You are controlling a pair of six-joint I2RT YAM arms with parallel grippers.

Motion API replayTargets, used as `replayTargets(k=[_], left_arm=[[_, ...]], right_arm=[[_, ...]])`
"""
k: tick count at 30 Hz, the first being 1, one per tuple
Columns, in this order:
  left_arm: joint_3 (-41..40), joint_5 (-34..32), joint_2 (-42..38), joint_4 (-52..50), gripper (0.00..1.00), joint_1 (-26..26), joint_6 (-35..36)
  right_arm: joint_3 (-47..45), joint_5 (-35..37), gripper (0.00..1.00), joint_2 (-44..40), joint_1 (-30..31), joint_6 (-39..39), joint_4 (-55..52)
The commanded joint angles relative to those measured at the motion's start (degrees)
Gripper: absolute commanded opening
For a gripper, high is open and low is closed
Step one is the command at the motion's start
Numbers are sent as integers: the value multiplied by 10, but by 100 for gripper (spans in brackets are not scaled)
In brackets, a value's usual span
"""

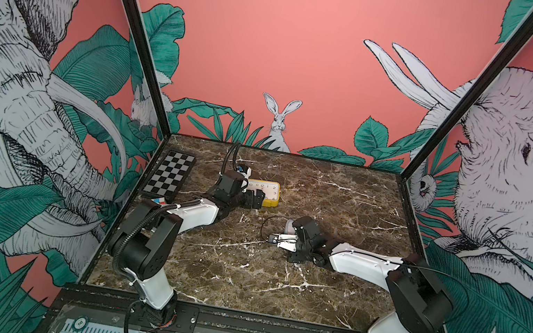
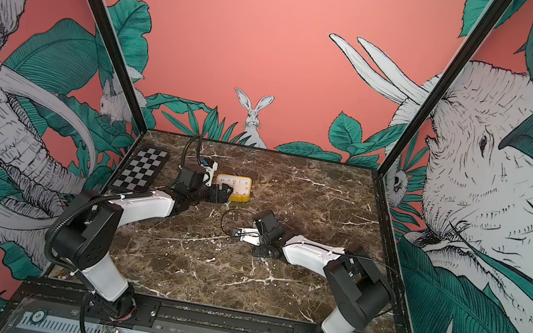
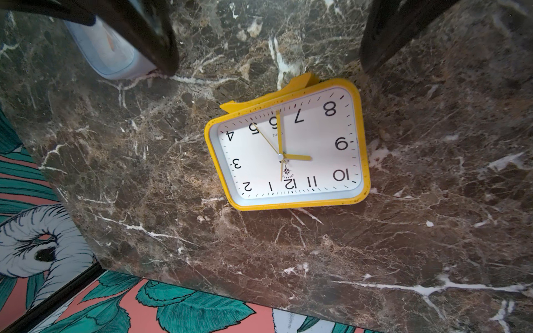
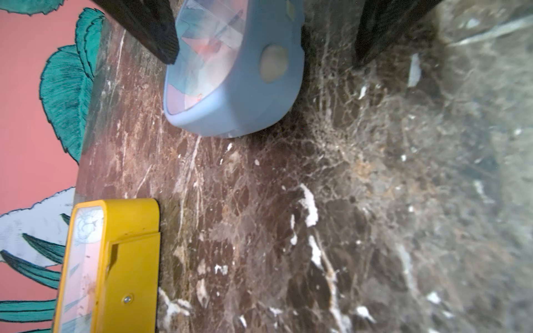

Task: Insert the battery into the alarm
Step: Adjust the alarm at the center of the board.

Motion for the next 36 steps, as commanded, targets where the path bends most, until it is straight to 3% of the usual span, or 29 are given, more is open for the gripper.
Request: replayTargets(k=[1,7,15,22,30,36], left_arm=[[14,-4,5,-7,99,-3,-3],[19,-3,15,-7,99,-3,-11],[24,-3,19,-9,98,-3,-9],[27,1,18,-10,97,-3,-9],[22,18,-2,-13,96,-3,6],[11,38,-20,-16,95,-3,25]], right_arm=[[-21,58,90,36,8,-1,31],[-14,91,74,54,19,27,57],[-10,67,47,45,24,59,45],[26,36,33,2,21,122,0],[118,-160,28,-13,-46,302,-118],[145,-284,29,-8,-110,455,-93]])
